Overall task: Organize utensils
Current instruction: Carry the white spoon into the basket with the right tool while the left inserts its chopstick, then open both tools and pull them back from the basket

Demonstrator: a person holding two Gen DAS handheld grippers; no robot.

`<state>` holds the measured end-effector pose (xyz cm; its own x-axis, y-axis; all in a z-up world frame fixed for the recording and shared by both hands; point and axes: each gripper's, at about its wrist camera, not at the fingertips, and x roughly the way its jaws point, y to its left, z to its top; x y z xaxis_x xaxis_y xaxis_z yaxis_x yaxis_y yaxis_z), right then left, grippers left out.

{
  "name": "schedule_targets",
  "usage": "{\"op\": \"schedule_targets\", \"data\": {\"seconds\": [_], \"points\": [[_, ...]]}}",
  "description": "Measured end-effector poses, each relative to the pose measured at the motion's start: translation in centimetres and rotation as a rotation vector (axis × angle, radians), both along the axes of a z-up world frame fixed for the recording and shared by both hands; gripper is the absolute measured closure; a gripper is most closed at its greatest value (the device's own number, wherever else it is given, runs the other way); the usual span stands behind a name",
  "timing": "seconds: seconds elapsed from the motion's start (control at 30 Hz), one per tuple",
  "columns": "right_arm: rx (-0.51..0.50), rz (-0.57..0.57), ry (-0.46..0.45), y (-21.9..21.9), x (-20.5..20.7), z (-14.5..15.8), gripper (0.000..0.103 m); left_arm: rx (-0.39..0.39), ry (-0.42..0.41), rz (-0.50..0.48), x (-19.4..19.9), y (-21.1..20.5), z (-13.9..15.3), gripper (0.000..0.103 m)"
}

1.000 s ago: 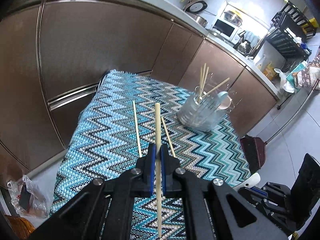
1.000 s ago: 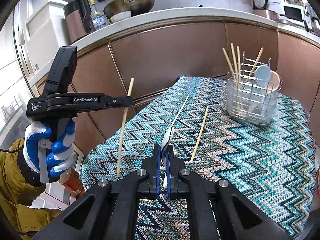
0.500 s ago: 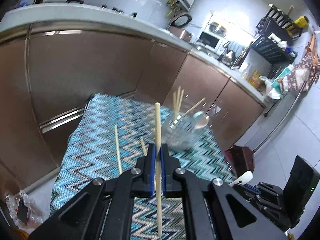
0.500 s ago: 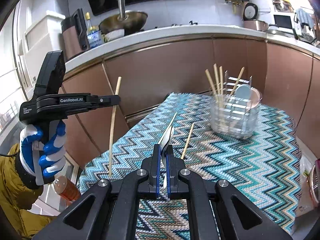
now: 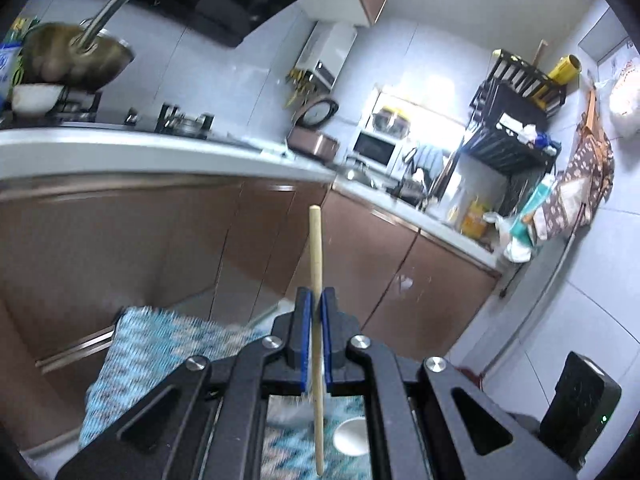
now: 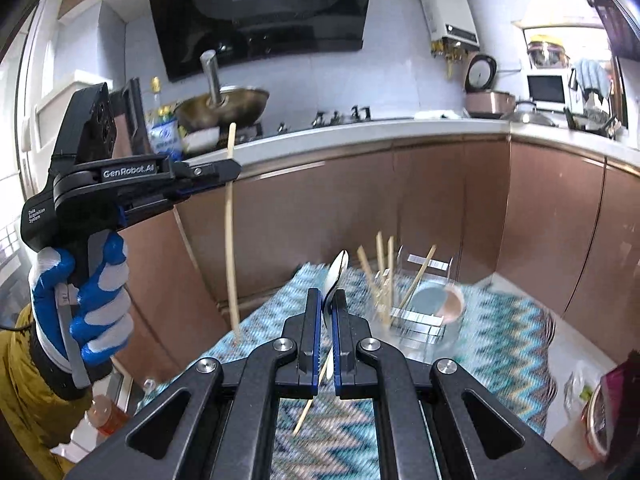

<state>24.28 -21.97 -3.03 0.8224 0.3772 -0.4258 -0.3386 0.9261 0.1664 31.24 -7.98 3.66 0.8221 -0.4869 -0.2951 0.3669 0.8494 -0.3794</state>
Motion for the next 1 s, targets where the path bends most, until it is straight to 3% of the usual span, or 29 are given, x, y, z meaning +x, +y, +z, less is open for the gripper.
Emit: {"op": "schedule_targets", "data": {"seconds": [0.13,0.27,0.53,0.77,0.9,0.97,1.0], "points": [[-0.010,-0.013,-0.025,-0.6,3.2,0.6,0.098,0.014,-0.045,0.029,3.3,-2.5,-0.4,0.098],[-0.045,-0.021,-0.024,-0.8,7.1,-0.2,0.098,0.056,-0.052,0.071,7.3,-4.9,-2.8,0.098],[-0.087,-0.035,0.040,-1.3,12.0,-4.0,0.098,0.045,0.017,0.120,13.1,-6.6,-8.7,0.098],[-0.116,-0.030,0.090,-0.8,13.4,-6.7,0.098,0.037,0.014,0.147,13.8,-6.8,-12.0,0.098],[-0.101,-0.043,0.099,-0.8,13.2,-6.9,0.096,0.026,0.016,0.155,13.2,-5.9,-12.5,0.096],[-0.082,-0.052,0.096,-1.2,12.8,-6.6,0.092,0.016,0.014,0.150,12.4,-5.2,-12.0,0.091],[-0.075,-0.057,0.092,-1.3,12.8,-6.5,0.088,0.012,0.012,0.146,11.9,-4.8,-11.7,0.083]]}}
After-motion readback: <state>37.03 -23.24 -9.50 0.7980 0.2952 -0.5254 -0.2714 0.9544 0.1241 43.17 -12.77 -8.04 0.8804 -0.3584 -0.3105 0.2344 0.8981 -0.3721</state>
